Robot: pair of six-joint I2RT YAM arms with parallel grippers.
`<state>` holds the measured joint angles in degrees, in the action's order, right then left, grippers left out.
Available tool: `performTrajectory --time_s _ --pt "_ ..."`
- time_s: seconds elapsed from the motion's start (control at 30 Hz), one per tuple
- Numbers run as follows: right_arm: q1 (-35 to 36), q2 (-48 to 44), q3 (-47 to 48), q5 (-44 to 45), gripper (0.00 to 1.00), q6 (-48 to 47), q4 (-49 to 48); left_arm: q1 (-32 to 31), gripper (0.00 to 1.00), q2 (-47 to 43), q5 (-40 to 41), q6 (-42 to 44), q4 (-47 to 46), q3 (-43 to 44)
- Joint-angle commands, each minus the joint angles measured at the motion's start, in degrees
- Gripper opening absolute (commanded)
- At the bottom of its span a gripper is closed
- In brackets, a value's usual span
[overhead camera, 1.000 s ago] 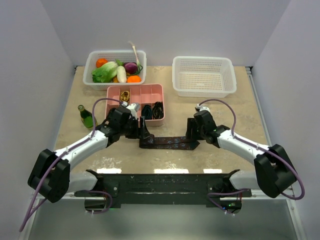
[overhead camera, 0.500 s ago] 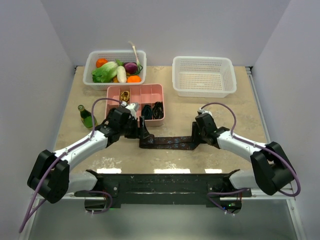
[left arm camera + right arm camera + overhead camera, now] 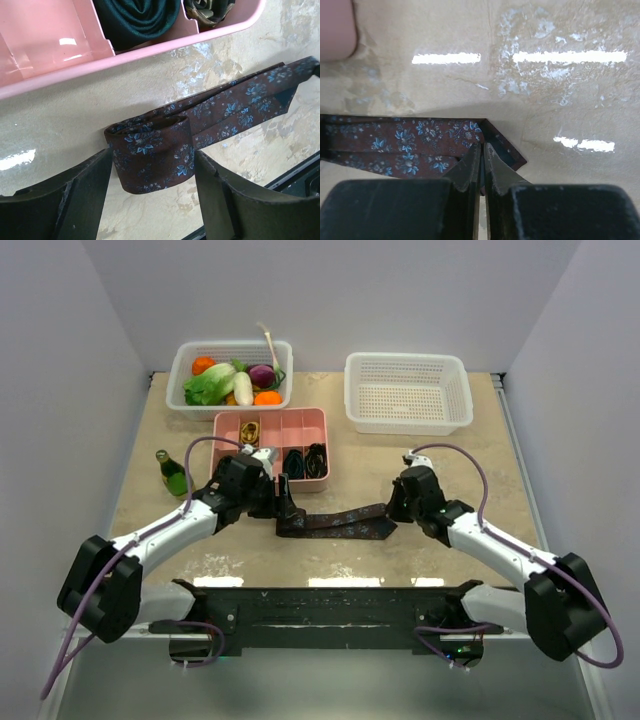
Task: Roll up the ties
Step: Roll the tie at the center of the board.
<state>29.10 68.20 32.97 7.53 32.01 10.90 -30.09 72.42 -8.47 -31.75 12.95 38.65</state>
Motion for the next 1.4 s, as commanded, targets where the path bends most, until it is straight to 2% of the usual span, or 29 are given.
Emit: performTrajectory --time_s 0.0,0.4,0.67,0.73,0.9,0.93,1.03,1.07,1.2,1.37 --pt "-0.3 -3.5 0.4 -0.3 0.05 0.5 1.1 -0.1 0.71 0.4 0.6 0.9 -0.7 1.0" --pt "-0.3 -8.0 -1.8 -4.5 0.04 1.8 5.9 -0.2 0.71 1.7 1.6 0.8 -0.6 1.1" --pt "-0.3 -3.8 -2.0 -4.4 0.04 1.8 6.2 -0.1 0.71 1.8 2.4 0.7 0.0 1.5" --pt "-0.3 -3.0 -1.2 -3.5 0.08 1.5 7.3 -0.2 0.71 1.6 2.5 0.8 0.2 1.7" --pt "-0.3 -4.2 -0.1 -4.8 0.23 1.2 8.4 -0.2 0.71 1.0 3.5 1.1 1.4 2.2" --pt "-0.2 -4.7 0.2 -4.8 0.38 1.2 9.0 -0.1 0.71 1.0 3.6 1.2 1.6 2.4" --pt "-0.1 -7.5 0.8 -5.2 0.64 0.1 9.0 -0.2 0.71 0.6 4.5 1.3 2.3 2.8" --pt "-0.2 -8.5 1.0 -4.8 0.76 -0.2 9.0 -0.2 0.71 0.4 5.1 1.3 2.5 3.0" --pt "-0.1 -11.7 2.4 -4.5 0.82 -2.1 7.7 -0.1 0.71 -0.1 5.7 1.3 2.8 3.4" --pt "1.3 -4.9 6.7 -7.4 0.81 -4.1 4.4 0.2 0.71 -0.1 5.4 1.2 3.0 3.7"
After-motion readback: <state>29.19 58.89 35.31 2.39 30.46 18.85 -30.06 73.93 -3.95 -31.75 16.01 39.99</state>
